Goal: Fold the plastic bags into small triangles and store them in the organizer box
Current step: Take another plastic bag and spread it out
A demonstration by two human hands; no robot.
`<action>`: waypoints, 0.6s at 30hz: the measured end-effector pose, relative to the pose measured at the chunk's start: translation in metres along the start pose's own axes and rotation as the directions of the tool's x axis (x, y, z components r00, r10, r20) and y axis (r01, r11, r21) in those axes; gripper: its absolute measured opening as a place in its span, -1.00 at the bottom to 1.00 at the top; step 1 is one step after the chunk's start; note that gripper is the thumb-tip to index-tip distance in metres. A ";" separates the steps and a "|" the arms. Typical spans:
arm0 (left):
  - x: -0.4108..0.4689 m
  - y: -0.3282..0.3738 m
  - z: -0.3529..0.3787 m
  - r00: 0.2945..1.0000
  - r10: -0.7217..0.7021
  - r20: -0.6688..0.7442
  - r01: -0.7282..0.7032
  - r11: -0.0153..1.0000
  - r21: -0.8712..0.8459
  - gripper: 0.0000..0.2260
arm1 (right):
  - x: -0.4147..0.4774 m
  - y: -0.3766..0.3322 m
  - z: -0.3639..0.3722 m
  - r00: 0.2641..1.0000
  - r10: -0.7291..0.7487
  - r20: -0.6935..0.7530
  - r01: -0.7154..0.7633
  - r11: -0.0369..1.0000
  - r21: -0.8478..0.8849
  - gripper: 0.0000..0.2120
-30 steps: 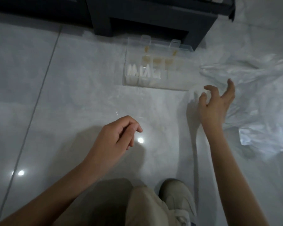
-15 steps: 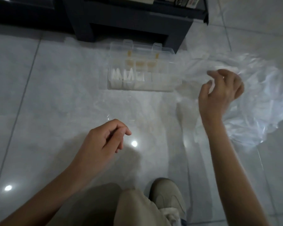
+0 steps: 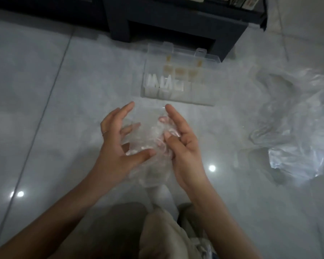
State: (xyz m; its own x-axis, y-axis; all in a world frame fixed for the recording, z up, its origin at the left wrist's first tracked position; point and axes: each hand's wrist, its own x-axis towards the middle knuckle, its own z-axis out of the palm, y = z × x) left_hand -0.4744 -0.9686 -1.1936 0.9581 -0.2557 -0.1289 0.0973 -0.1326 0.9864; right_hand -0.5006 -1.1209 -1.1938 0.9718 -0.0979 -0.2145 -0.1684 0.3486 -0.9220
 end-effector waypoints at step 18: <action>0.014 0.007 -0.027 0.970 -0.190 -0.150 0.183 0.982 -0.056 -0.90 | 0.012 -0.011 -0.033 0.979 0.002 -0.203 -0.030 0.990 -0.137 -0.84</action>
State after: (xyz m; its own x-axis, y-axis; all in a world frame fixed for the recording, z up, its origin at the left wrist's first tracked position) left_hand -0.4534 -0.9473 -1.1853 0.9517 -0.0791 -0.2967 0.2860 -0.1232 0.9503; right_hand -0.4922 -1.1569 -1.1966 0.9178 -0.2846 -0.2769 -0.2186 0.2201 -0.9507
